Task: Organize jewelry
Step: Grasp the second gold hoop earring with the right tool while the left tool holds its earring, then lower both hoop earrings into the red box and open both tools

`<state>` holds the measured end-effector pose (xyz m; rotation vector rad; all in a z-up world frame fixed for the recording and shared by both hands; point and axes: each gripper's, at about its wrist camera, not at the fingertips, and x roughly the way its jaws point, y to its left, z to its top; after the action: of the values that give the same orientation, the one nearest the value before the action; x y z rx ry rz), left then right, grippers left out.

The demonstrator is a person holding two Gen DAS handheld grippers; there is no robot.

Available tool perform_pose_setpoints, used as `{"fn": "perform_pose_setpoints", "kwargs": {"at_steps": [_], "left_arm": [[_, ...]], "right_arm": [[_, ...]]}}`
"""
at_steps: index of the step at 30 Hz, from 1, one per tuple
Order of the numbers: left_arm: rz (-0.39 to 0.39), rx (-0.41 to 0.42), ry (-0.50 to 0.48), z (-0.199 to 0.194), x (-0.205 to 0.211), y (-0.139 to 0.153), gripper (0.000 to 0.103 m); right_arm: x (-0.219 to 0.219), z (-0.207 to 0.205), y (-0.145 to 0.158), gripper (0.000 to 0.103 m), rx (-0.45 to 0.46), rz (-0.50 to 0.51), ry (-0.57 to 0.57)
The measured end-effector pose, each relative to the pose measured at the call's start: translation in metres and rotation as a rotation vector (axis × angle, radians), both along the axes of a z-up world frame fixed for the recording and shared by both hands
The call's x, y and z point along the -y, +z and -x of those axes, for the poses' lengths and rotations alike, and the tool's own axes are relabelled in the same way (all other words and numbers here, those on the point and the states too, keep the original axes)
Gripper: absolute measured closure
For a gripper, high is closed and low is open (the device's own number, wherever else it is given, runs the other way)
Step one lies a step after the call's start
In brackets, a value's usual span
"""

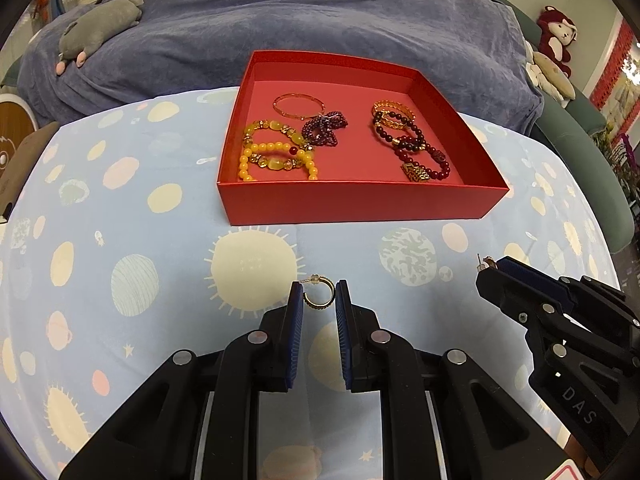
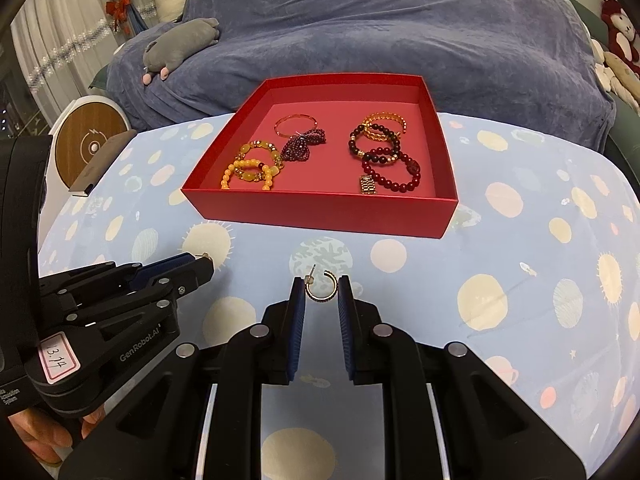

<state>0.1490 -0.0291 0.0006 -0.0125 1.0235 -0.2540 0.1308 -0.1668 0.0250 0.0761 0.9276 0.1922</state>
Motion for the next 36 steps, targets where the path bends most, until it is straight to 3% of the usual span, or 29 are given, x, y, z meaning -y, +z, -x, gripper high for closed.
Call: {"fn": "perform_pose_setpoints", "kwargs": {"at_steps": [24, 36], "left_arm": [[-0.053, 0.095, 0.035, -0.004, -0.003, 0.027, 0.089], [-0.041, 0.128, 0.063, -0.038, -0.014, 0.048, 0.089]], "right_arm": [[-0.011, -0.002, 0.02, 0.087, 0.038, -0.069, -0.005], [0.023, -0.037, 0.04, 0.087, 0.095, -0.073, -0.096]]}}
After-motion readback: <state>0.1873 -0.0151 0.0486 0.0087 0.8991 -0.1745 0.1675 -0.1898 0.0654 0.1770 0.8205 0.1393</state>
